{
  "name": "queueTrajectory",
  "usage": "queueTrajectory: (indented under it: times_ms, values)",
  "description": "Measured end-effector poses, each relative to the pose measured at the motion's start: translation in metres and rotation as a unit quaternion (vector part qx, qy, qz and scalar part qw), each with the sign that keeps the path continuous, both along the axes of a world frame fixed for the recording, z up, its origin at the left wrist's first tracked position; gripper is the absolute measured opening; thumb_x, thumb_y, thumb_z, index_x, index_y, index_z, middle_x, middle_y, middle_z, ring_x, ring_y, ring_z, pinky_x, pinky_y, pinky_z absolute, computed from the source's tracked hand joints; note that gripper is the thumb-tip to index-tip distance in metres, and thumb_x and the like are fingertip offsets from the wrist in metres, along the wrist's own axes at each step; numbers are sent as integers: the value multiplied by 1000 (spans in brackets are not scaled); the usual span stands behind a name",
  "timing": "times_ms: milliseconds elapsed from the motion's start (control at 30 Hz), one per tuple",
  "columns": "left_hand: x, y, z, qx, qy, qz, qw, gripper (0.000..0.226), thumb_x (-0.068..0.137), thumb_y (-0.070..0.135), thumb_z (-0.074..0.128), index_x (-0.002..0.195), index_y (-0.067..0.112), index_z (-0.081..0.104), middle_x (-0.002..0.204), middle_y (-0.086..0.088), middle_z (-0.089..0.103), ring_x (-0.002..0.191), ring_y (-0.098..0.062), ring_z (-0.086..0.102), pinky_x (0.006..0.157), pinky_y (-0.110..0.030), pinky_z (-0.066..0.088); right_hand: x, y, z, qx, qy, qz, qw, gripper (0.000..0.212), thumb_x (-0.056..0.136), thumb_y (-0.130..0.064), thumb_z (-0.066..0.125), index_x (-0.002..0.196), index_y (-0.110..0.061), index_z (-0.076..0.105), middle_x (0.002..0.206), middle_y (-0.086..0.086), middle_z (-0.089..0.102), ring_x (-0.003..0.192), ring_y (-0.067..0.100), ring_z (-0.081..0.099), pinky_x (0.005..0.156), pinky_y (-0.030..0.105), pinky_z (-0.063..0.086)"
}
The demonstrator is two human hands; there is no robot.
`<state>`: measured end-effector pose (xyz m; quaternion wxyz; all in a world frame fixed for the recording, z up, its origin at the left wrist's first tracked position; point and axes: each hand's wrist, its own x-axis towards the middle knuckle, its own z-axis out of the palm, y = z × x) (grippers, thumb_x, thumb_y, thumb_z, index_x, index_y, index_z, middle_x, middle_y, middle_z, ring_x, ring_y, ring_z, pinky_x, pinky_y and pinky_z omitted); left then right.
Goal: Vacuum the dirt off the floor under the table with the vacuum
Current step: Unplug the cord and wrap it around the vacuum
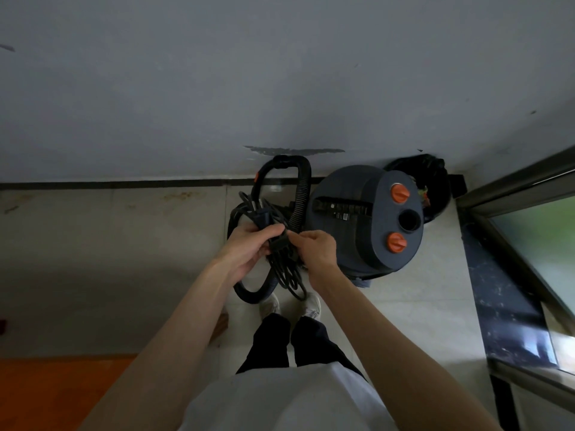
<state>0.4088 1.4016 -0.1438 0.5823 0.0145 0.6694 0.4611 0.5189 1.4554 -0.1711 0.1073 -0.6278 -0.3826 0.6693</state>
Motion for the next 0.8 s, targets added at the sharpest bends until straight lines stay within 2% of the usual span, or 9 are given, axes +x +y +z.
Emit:
queueTrajectory:
  times_ms: [67, 133, 267, 433, 467, 567, 700, 733, 800]
  values:
    - [1, -3, -1, 4, -4, 7, 1000, 3, 86, 7, 63, 86, 7, 66, 71, -2, 71, 72, -13, 67, 70, -24, 54, 0, -2, -2, 25, -21, 14, 999, 25, 85, -20, 70, 103, -8, 59, 89, 6, 61, 78, 16, 60, 66, 25, 50]
    - [0, -5, 0, 8, -1, 2, 1000, 4, 86, 7, 64, 89, 5, 66, 75, -4, 71, 68, -11, 68, 61, -19, 56, 1, -3, -1, 22, 2, 43, 999, 16, 88, -18, 66, 100, -7, 66, 92, 9, 66, 83, 18, 64, 69, 24, 52]
    - [-3, -4, 1, 4, 27, -22, 999, 5, 84, 9, 66, 88, 8, 67, 85, -6, 71, 81, -16, 68, 73, -23, 55, 2, -2, 2, -40, 63, 68, 995, 24, 95, -21, 56, 86, -4, 70, 80, 9, 67, 69, 14, 63, 61, 20, 50]
    - [-9, -2, 9, -42, 109, -112, 987, 5, 82, 25, 70, 82, 22, 66, 83, 4, 68, 82, -9, 62, 64, -14, 42, 8, -3, 1, -123, 200, 118, 965, 26, 98, -20, 48, 113, -5, 64, 114, 12, 67, 109, 21, 62, 94, 29, 47]
    - [-10, -2, 11, -51, 119, -131, 983, 6, 82, 28, 70, 82, 24, 66, 84, 5, 68, 81, -6, 61, 63, -14, 40, 10, -4, 2, -119, 216, 140, 959, 25, 98, -18, 49, 115, -5, 62, 113, 9, 67, 109, 19, 62, 95, 27, 46]
    - [-16, -2, 11, -59, 117, -171, 977, 14, 80, 35, 70, 88, 24, 67, 91, 2, 69, 86, -9, 63, 69, -17, 43, 10, -4, 4, -101, 212, 151, 960, 16, 96, -11, 51, 104, -6, 64, 96, 4, 67, 87, 10, 64, 80, 21, 48]
    - [-20, -10, 13, -50, 97, -185, 977, 27, 80, 40, 67, 94, 17, 68, 103, -8, 70, 102, -23, 63, 93, -36, 47, 8, -6, 0, -100, 181, 108, 972, 12, 94, -11, 56, 97, -2, 63, 90, 11, 64, 80, 19, 61, 81, 34, 49]
    - [-22, -14, 15, -44, 94, -196, 975, 26, 82, 38, 67, 95, 15, 68, 103, -12, 69, 100, -25, 63, 93, -39, 47, 9, -5, -1, -102, 178, 96, 974, 13, 94, -11, 55, 98, -1, 63, 89, 12, 64, 79, 20, 61, 82, 35, 50]
    - [-25, -21, 16, -44, 104, -242, 964, 20, 84, 29, 66, 96, 13, 68, 95, -11, 67, 83, -20, 62, 79, -31, 50, 11, -4, -2, -106, 178, 76, 975, 15, 94, -11, 55, 99, 2, 62, 88, 12, 64, 80, 21, 62, 83, 36, 50]
